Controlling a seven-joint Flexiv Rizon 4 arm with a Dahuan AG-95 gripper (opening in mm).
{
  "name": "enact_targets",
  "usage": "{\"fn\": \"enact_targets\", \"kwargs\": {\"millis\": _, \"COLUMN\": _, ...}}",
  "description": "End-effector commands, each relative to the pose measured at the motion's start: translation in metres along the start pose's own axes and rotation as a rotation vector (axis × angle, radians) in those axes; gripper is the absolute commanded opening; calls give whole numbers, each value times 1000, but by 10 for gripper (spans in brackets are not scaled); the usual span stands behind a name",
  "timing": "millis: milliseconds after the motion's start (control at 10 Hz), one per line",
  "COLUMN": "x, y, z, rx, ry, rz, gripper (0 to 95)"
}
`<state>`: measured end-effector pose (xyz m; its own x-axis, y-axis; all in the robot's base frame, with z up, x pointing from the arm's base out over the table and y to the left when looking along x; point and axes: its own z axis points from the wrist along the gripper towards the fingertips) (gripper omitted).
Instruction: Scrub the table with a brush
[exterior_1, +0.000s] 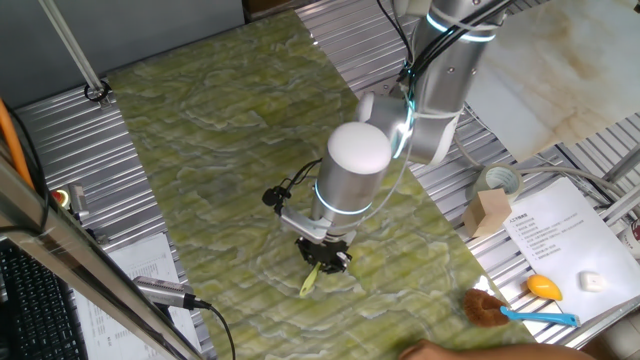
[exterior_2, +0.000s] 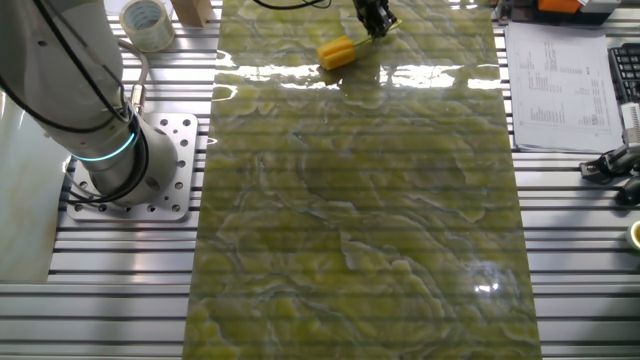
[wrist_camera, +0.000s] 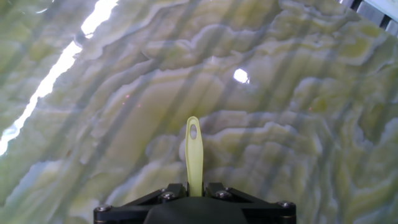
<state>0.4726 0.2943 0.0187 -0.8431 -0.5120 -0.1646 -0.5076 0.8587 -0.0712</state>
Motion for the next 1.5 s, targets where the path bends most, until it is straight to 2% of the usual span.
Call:
{"fn": "enact_targets", "kwargs": {"millis": 100, "x": 0, "y": 0, "z": 0, "rx": 0, "ry": 3, "rz": 0, "gripper": 0}}
{"fn": "enact_targets", "kwargs": {"millis": 400, "x": -3, "y": -1, "z": -8, "rx": -15, "ry": 34, "rz": 0, "gripper": 0}}
{"fn": "enact_targets", "kwargs": {"millis": 800, "x": -5, "y": -4, "z": -14, "rx": -19, "ry": 47, "rz": 4, "gripper": 0}}
{"fn": "enact_targets", "kwargs": {"millis": 1200, "x": -13, "y": -18, "z": -20, "rx": -25, "ry": 53, "rz": -5, "gripper": 0}}
{"fn": "enact_targets", "kwargs": {"millis": 1500, "x": -12, "y": -35, "z": -22, "rx": -29, "ry": 48, "rz": -20, "gripper": 0}}
